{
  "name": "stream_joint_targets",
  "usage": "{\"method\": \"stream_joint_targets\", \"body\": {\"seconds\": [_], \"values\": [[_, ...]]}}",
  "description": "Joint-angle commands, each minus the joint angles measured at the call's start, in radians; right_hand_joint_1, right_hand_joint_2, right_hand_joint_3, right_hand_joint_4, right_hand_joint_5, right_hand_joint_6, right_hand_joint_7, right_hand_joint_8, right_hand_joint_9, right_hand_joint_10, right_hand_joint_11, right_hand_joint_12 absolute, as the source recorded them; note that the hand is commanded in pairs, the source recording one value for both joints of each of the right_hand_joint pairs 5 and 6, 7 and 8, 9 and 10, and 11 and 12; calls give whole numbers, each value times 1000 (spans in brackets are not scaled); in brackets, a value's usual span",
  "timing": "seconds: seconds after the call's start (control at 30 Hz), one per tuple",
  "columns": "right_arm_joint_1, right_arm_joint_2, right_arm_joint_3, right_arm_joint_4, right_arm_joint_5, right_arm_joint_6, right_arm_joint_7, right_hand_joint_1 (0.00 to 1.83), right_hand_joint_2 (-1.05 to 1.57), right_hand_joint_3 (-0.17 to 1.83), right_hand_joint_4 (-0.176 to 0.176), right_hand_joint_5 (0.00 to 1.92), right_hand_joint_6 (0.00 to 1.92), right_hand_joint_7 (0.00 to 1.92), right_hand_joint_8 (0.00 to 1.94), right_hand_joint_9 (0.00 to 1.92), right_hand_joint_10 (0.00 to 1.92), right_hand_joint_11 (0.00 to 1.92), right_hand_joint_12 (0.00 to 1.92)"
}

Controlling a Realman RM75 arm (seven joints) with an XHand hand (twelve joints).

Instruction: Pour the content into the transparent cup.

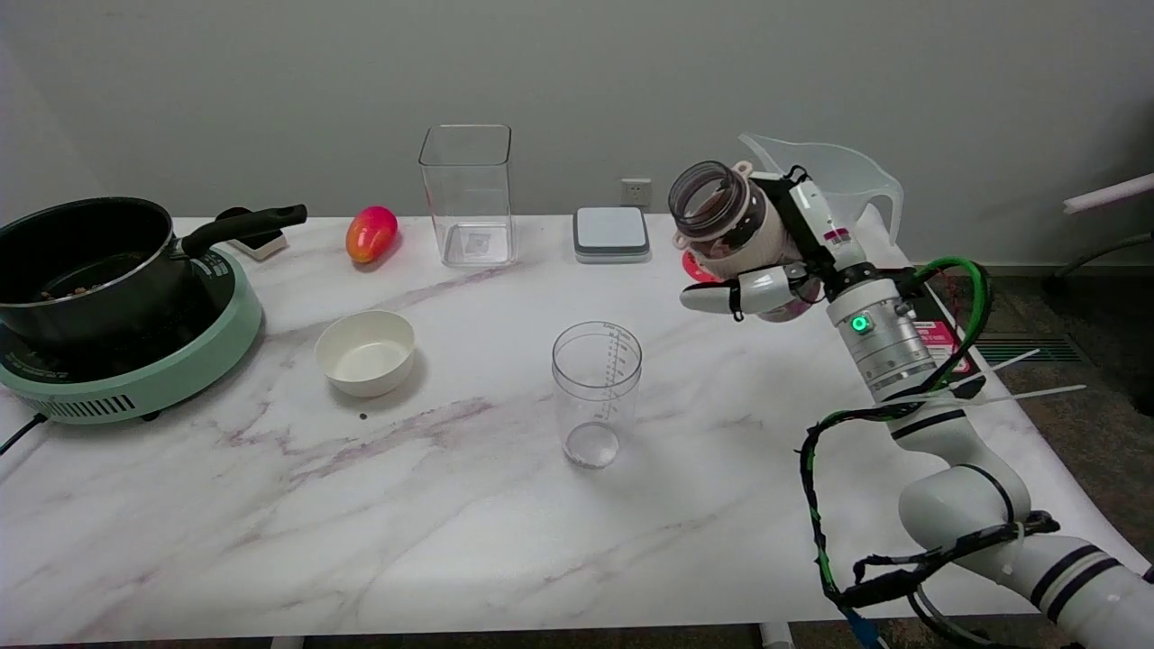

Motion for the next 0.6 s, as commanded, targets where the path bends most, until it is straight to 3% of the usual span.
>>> {"method": "stream_joint_targets", "body": {"seconds": [0.03,0.33,0.5,0.6], "values": [[-187,-34,152,337,-38,-58,-539,1306,1422,294,0,1865,1865,1835,1835,1541,1541,1311,1311],[-220,-27,112,456,-64,-46,-626,1281,1474,289,0,1873,1873,1848,1848,1570,1570,1329,1329],[-224,-27,-14,417,-60,57,-823,1276,1482,285,0,1875,1875,1850,1850,1571,1571,1332,1332],[-211,-21,-56,372,-72,106,-847,1273,1486,281,0,1879,1879,1851,1851,1570,1570,1335,1335]]}}
